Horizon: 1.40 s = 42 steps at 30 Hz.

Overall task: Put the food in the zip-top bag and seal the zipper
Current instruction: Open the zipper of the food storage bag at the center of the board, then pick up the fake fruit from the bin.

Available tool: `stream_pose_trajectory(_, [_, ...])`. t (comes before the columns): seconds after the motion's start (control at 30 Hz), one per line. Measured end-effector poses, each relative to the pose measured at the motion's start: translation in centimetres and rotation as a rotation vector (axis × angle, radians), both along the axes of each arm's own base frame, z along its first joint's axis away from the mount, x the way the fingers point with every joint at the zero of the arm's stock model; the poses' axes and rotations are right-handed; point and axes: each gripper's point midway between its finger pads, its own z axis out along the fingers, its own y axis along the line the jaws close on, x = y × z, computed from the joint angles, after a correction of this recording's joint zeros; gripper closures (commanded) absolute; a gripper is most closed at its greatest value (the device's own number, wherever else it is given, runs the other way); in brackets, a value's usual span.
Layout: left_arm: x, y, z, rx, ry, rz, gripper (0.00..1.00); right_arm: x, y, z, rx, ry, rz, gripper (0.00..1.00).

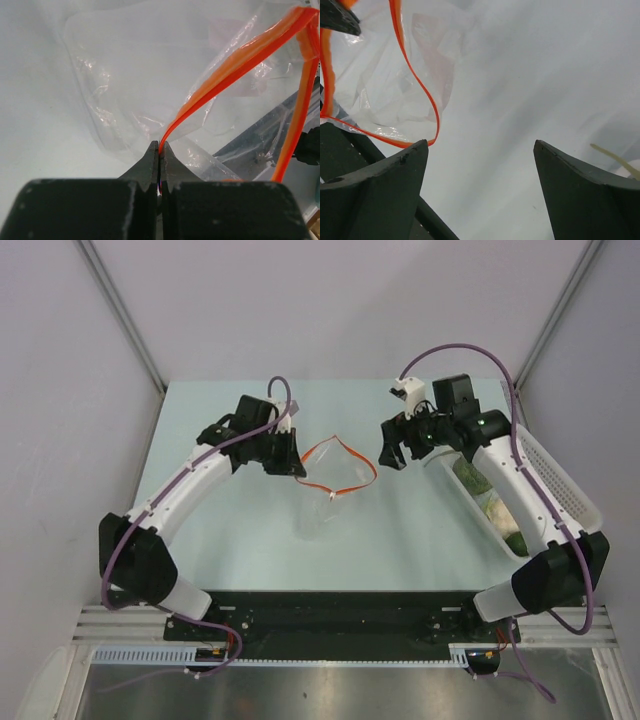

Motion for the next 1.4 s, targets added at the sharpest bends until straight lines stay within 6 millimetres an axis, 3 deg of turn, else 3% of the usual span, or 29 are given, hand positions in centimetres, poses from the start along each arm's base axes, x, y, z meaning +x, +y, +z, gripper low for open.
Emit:
stream_pose_trajectory(0.13, [0.1, -1.1, -1.2, -0.005, 0.050, -0.008, 1.00, 1.1, -1.7, 1.5, -0.004, -0.025, -0.012, 0.05])
stream_pose_trajectory(0.3, [0.1, -2.0, -0.7, -0.017, 0.042, -0.021, 1.00, 3.4, -6.6, 1.6, -0.107, -0.072, -0.061, 0.06])
stream_pose_trajectory(0.4, [0.2, -2.2, -0.4, -0.023, 0.033, -0.026, 1.00, 4.9, -9.5, -0.3, -0.216, -0.069, -0.066, 0.07])
stream_pose_trajectory(0.53, [0.2, -2.3, -0.4, -0.023, 0.032, -0.028, 1.00, 6.2, -13.0, -4.6, -0.378, 0.008, -0.028, 0.08])
stream_pose_trajectory(0.67, [0.1, -2.4, -0.4, -0.023, 0.031, -0.033, 1.00, 7.3, -15.1, -7.8, -0.485, 0.066, 0.023, 0.14])
stream_pose_trajectory(0.83, [0.1, -2.5, -0.4, -0.025, 0.026, -0.034, 1.00, 9.1, -15.6, -8.4, -0.573, 0.035, 0.101, 0.35])
stream_pose_trajectory(0.93, [0.1, -2.6, -0.3, -0.025, 0.026, -0.036, 1.00, 9.9, -15.6, -8.4, -0.612, 0.002, 0.145, 0.42])
stream_pose_trajectory(1.17, [0.1, -2.6, -0.4, -0.023, 0.025, -0.036, 1.00, 9.6, -16.1, -9.8, -0.673, 0.021, 0.255, 0.43])
stream_pose_trajectory(1.4, [0.1, -2.6, -0.4, -0.023, 0.024, -0.036, 1.00, 9.2, -16.4, -10.1, -0.694, 0.027, 0.308, 0.56])
